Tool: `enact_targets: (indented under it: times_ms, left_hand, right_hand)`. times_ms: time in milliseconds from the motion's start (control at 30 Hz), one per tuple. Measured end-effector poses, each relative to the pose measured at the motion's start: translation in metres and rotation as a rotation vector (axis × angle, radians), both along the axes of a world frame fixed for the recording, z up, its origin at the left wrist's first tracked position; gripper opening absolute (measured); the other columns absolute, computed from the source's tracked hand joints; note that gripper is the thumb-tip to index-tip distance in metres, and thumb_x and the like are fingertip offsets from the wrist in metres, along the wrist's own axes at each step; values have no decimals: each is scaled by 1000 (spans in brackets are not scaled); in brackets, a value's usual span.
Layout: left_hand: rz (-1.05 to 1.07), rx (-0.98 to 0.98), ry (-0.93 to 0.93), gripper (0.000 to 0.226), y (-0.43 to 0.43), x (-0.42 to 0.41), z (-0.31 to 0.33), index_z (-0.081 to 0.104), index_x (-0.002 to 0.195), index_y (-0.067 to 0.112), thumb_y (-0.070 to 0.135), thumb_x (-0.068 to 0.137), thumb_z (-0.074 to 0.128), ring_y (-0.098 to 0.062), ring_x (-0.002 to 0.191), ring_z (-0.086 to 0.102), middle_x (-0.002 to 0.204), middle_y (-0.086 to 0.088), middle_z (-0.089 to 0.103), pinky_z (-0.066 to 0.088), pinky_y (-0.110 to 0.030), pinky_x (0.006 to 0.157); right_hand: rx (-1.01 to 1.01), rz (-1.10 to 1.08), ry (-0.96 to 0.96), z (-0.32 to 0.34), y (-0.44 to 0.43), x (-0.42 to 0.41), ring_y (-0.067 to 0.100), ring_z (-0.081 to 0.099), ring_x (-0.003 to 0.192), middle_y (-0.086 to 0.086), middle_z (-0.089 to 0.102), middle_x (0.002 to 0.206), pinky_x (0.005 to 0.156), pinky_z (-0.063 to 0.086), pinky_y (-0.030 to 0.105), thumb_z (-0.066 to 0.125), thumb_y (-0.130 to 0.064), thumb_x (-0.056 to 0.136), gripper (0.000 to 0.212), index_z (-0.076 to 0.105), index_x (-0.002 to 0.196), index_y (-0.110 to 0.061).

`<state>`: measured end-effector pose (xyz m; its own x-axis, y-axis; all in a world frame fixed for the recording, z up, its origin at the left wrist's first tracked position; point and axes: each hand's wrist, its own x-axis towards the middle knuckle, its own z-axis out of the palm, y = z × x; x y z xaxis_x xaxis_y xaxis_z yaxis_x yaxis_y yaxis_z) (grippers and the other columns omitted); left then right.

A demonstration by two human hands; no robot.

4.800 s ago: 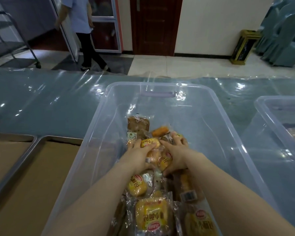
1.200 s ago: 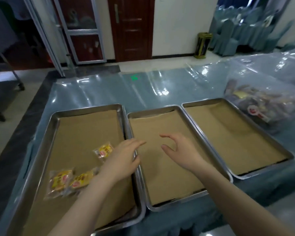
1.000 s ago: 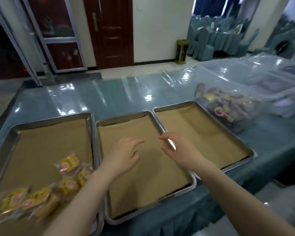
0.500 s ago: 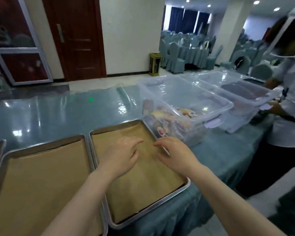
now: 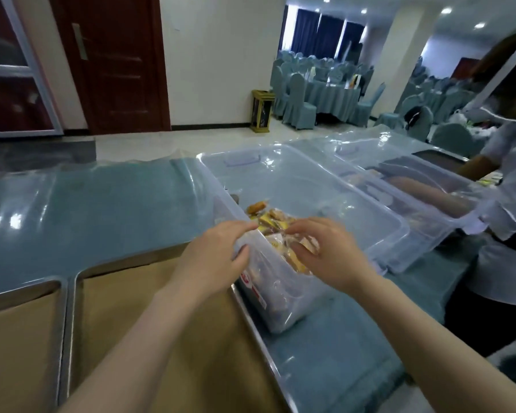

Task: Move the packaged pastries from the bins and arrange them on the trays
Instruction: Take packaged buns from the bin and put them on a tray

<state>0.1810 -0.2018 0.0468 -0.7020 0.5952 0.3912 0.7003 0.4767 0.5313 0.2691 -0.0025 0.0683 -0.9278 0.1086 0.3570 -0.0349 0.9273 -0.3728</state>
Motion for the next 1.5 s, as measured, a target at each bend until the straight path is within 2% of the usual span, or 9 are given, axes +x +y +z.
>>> enact_targets:
  times_ms: [200,400,567,667,733,900,1133,1300,1500]
  left_hand:
    - [9,-25,-52,42,56,-26,6,50,132,33,26,91,53,-7,121,46,135,14,50,36,-22,94]
    - [134,-104,-183,54,117,-38,5,35,141,36,35,90,53,-14,128,41,144,10,41,36,-37,106]
    - [294,-386,-67,68,138,-39,-14,16,148,31,49,90,47,-18,142,16,155,4,22,5,-33,114]
    - [322,-430,-53,70,138,-40,-15,14,148,31,51,90,47,-16,142,16,156,4,20,2,-30,113]
    - [328,-471,-32,70,139,-40,-14,14,148,31,52,90,46,-15,142,18,155,3,22,3,-31,114]
    - [353,-507,-3,67,140,-39,-15,23,147,29,51,88,49,-13,138,26,152,6,30,8,-30,114]
    - [367,-493,-6,64,140,-38,-15,29,144,31,50,87,51,-10,133,34,146,10,39,14,-29,112]
    - [357,-513,-36,64,140,-38,-14,28,145,33,52,88,50,-10,135,33,148,10,37,12,-29,113]
    - [354,-570,-234,67,154,-46,-1,26,145,34,49,86,56,-18,130,41,147,8,38,35,-36,103]
  right_hand:
    - [95,-19,-201,-3,98,-51,17,55,111,-6,61,121,86,34,22,64,-32,87,34,59,121,-28]
    - [196,26,-654,-22,169,-122,23,53,115,3,52,134,88,40,30,64,-53,83,69,38,140,-24]
    - [126,39,-987,-49,178,-164,28,55,109,4,49,138,56,54,36,60,-70,74,96,22,147,-21]
    - [210,210,-1096,-69,170,-170,35,28,138,6,18,157,95,43,55,46,-81,72,104,8,152,-25]
    - [167,318,-1092,-80,163,-165,35,15,143,8,13,159,113,21,55,43,-86,64,113,7,152,-25]
    - [530,467,-1044,-111,158,-145,50,-9,139,12,-14,157,108,9,68,66,-81,52,126,-9,145,-45]
    - [425,524,-833,-101,171,-165,28,51,113,5,44,130,95,46,39,76,-31,72,75,38,136,-38]
    - [291,473,-637,-69,177,-186,24,56,98,1,60,106,81,48,34,61,-10,78,44,57,118,-30]
    - [179,334,-492,-52,203,-197,29,55,95,6,52,106,82,47,38,56,-8,81,46,54,119,-33]
